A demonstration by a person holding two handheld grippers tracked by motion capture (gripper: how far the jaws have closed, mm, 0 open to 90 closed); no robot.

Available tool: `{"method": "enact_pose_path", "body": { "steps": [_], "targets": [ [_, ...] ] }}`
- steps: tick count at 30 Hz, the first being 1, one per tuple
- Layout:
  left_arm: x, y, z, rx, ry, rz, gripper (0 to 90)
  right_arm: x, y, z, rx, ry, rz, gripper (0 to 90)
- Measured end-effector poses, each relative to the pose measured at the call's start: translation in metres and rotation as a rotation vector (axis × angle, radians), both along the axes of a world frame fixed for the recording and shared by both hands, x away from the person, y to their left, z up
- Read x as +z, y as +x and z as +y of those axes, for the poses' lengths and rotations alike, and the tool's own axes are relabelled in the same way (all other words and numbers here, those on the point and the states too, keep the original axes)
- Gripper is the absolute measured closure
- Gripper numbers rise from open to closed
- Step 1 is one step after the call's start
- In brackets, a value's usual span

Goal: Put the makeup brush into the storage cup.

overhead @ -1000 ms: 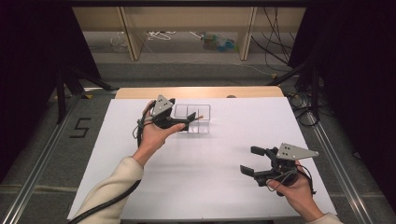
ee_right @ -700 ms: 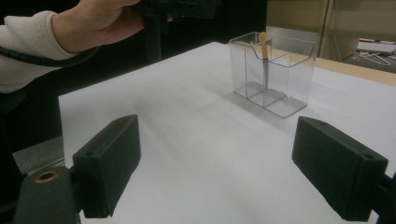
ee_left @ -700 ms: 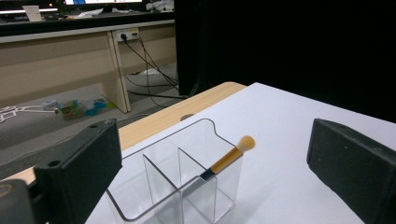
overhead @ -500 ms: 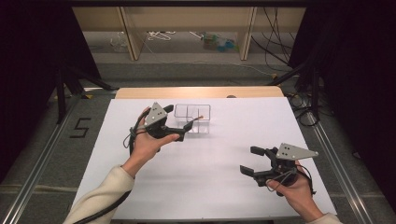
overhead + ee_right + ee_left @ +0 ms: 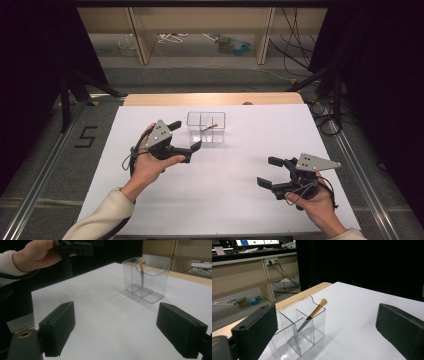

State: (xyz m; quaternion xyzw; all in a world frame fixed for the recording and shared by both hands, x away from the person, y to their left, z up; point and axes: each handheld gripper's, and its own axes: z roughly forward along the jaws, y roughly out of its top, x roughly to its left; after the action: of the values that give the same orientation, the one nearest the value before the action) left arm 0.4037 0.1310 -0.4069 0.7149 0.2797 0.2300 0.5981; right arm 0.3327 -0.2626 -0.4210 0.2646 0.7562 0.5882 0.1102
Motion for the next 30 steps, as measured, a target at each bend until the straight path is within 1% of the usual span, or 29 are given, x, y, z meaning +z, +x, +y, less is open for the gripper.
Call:
{"method": "enact_pose_path", "body": {
  "steps": [1, 2, 3, 8, 10, 11, 17, 18, 20, 21, 23, 24, 25, 27, 28, 30],
  "targets": [
    [0.000, -0.001, 0.001, 0.001, 0.002, 0.000, 3.5, 0.001, -0.001, -0.001, -0.006, -0.014, 0.005, 16.1],
    [0.000, -0.003, 0.002, 0.000, -0.001, -0.002, 3.5, 0.001, -0.001, -0.001, -0.006, -0.013, 0.005, 16.1],
    [0.000, -0.004, 0.002, -0.005, -0.005, -0.006, 3.6, 0.000, 0.000, 0.000, 0.001, 0.003, 0.000, 16.1],
    [0.001, -0.011, 0.005, -0.008, -0.007, -0.016, 3.5, 0.000, 0.000, 0.000, 0.002, 0.003, -0.001, 16.1],
    [0.000, -0.014, 0.006, -0.009, -0.009, -0.020, 3.5, 0.001, -0.001, -0.001, -0.005, -0.012, 0.009, 16.1],
    [0.000, -0.015, 0.007, -0.012, -0.009, -0.021, 3.6, 0.000, 0.000, 0.000, 0.001, 0.004, -0.001, 16.1],
    [0.001, -0.024, 0.012, -0.015, -0.030, -0.029, 3.6, 0.000, 0.000, 0.000, 0.004, 0.005, 0.000, 16.1],
    [0.001, -0.025, 0.013, -0.018, -0.026, -0.038, 3.6, 0.000, 0.000, 0.000, 0.006, 0.006, 0.004, 16.1],
    [0.000, -0.029, 0.014, -0.018, -0.037, -0.033, 3.6, 0.001, 0.000, -0.001, 0.004, 0.007, 0.008, 16.1],
    [0.000, -0.030, 0.015, -0.021, -0.036, -0.038, 3.6, 0.000, 0.000, -0.001, 0.002, 0.007, -0.003, 16.1],
    [-0.002, -0.035, 0.016, -0.014, -0.049, -0.028, 3.8, 0.001, -0.001, -0.002, 0.000, -0.011, 0.004, 16.1],
    [-0.003, -0.038, 0.017, -0.014, -0.043, -0.031, 3.8, 0.001, 0.000, -0.002, 0.000, -0.009, -0.002, 16.1],
    [-0.004, -0.040, 0.017, -0.017, -0.048, -0.028, 3.9, 0.001, 0.000, -0.001, 0.006, -0.002, 0.002, 16.1],
    [-0.005, -0.043, 0.019, -0.017, -0.041, -0.028, 3.9, 0.002, 0.000, -0.002, 0.000, -0.014, 0.007, 16.1],
    [-0.006, -0.045, 0.019, -0.020, -0.039, -0.029, 3.9, 0.000, 0.000, 0.000, 0.004, 0.007, -0.004, 16.0],
    [-0.008, -0.047, 0.021, -0.016, -0.041, -0.029, 4.0, 0.001, -0.002, 0.000, 0.009, 0.008, 0.036, 16.1]
  ]
}}
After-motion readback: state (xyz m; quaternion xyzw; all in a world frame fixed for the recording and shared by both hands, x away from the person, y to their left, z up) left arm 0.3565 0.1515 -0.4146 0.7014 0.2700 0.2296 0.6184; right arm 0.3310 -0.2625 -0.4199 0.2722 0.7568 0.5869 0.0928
